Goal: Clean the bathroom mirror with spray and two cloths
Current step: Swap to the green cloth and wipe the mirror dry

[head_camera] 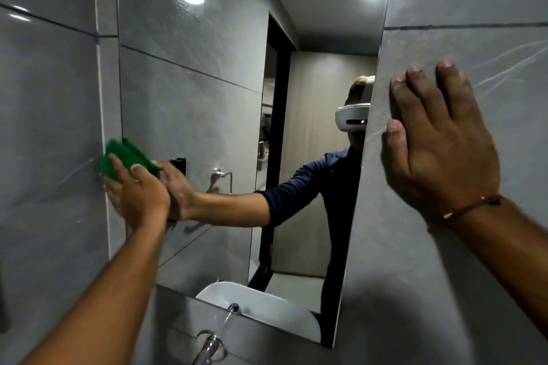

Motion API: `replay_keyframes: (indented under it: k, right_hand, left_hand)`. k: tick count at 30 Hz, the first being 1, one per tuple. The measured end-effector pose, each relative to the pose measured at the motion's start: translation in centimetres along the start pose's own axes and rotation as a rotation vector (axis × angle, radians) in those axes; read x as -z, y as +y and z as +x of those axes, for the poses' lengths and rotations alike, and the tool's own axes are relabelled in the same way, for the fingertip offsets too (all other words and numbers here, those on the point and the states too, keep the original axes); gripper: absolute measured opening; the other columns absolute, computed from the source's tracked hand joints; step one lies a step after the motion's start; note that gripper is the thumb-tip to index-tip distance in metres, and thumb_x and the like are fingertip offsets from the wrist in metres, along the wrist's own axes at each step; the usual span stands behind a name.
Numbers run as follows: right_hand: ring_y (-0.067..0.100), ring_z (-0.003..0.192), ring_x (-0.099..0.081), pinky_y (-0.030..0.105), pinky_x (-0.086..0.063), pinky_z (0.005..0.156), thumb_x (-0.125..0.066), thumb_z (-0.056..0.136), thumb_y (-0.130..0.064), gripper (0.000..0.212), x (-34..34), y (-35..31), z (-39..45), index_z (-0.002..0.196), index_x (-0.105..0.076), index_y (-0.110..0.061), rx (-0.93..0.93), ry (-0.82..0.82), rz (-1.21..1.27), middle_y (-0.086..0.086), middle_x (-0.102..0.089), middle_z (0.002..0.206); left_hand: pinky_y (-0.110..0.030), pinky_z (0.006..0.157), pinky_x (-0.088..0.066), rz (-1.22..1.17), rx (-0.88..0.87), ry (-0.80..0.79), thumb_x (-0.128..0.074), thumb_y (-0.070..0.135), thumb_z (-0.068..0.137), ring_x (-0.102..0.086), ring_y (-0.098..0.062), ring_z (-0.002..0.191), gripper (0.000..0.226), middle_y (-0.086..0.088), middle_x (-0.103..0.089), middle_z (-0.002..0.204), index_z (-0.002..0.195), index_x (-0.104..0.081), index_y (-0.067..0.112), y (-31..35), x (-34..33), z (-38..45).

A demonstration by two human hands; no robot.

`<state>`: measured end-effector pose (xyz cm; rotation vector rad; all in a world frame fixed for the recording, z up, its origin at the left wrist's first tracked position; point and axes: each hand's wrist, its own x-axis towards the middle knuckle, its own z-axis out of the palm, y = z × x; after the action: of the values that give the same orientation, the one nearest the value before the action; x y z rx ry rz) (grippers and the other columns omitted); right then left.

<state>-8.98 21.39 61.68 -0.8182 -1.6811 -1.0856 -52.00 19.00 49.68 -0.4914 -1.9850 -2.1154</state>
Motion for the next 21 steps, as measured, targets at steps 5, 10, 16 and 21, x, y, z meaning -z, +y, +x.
replay_keyframes:
  k: [5,10,16,21]
  right_hand:
    - [0.039,0.162,-0.016,0.053,-0.015,0.133,-0.029,0.11,-0.036,0.06,0.2,0.3,-0.1,0.163,-0.032,-0.008,0.002,-0.021,0.019,0.017,-0.032,0.17]
    - [0.034,0.162,-0.02,0.05,-0.017,0.133,-0.034,0.109,-0.031,0.057,0.4,0.6,-0.5,0.162,-0.038,-0.011,-0.002,0.022,0.091,0.011,-0.037,0.169]
    - [0.036,0.16,-0.027,0.055,-0.023,0.13,-0.038,0.107,-0.029,0.055,0.3,1.2,-1.7,0.159,-0.043,-0.01,0.035,0.053,0.105,0.013,-0.043,0.166]
    - [0.035,0.162,-0.019,0.054,-0.018,0.132,-0.035,0.106,-0.032,0.06,0.1,0.3,-2.0,0.162,-0.037,-0.01,-0.007,0.022,0.084,0.013,-0.036,0.169]
  left_hand:
    - [-0.059,0.133,-0.015,-0.038,-0.08,-0.046,-0.015,0.051,0.104,-0.014,-0.039,0.166,0.07,-0.02,-0.011,0.179,0.171,-0.015,0.03,5.7,-2.2,-16.8]
    - [-0.055,0.135,-0.003,0.094,-0.798,-0.385,-0.036,0.047,0.105,0.002,-0.033,0.168,0.07,-0.01,0.0,0.181,0.171,-0.018,0.032,7.2,-2.5,-31.6]
    - [-0.052,0.129,-0.031,0.271,-1.796,-0.483,-0.06,0.044,0.094,-0.024,-0.03,0.165,0.065,-0.003,-0.037,0.172,0.158,-0.049,0.041,-1.3,-1.4,-22.7]
    - [-0.056,0.132,-0.014,0.318,-1.456,-0.357,-0.053,0.042,0.092,0.002,-0.028,0.168,0.081,0.0,0.003,0.182,0.167,-0.021,0.041,-6.9,1.4,-8.5]
